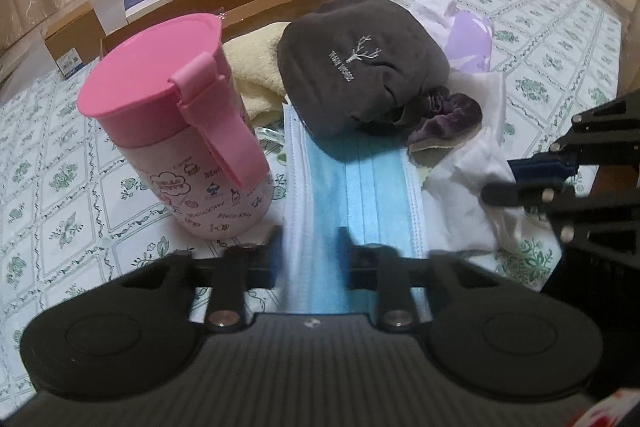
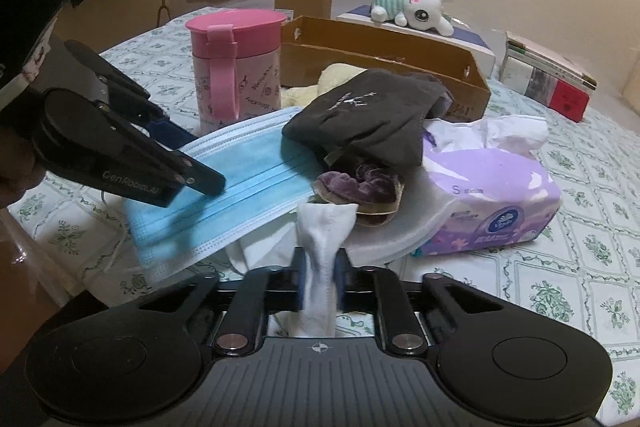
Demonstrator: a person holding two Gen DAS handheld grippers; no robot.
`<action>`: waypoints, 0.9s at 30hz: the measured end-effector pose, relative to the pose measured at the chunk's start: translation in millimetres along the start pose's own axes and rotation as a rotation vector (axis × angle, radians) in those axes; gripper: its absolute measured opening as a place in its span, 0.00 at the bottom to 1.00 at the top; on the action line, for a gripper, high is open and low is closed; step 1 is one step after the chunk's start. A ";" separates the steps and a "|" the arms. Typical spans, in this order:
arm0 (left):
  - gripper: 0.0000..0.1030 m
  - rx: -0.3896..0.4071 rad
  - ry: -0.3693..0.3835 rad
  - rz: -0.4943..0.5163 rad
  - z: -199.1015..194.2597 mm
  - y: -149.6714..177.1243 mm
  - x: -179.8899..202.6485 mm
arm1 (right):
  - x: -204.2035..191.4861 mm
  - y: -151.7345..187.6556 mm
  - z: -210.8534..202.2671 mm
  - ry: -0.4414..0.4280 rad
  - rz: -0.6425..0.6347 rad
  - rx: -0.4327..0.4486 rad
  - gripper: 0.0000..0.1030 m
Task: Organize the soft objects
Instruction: 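Grasp the blue mask with the left tool while the right tool grasps a white cloth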
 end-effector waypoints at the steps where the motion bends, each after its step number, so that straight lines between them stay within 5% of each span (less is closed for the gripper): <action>1: 0.07 -0.001 -0.003 0.000 -1.7 0.5 0.8 | 0.2 -0.6 -1.9 0.003 0.000 0.002 0.06; 13: 0.01 0.056 -0.021 0.043 -56.0 -6.3 20.9 | 10.3 -10.6 -41.1 0.019 0.026 0.079 0.04; 27: 0.01 0.194 -0.040 0.076 -125.2 -61.0 32.5 | 35.4 -48.7 -97.7 0.065 0.057 0.224 0.03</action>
Point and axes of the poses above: each gripper's, at about its wrist camera, not at the fingertips, and z roughly the way its jaws point, x to its right, y to its underside, the point moved 8 cm from there along z, roughly the way its jaws point, and after that the axes turned 11 degrees about y, right-handed, at the moved point
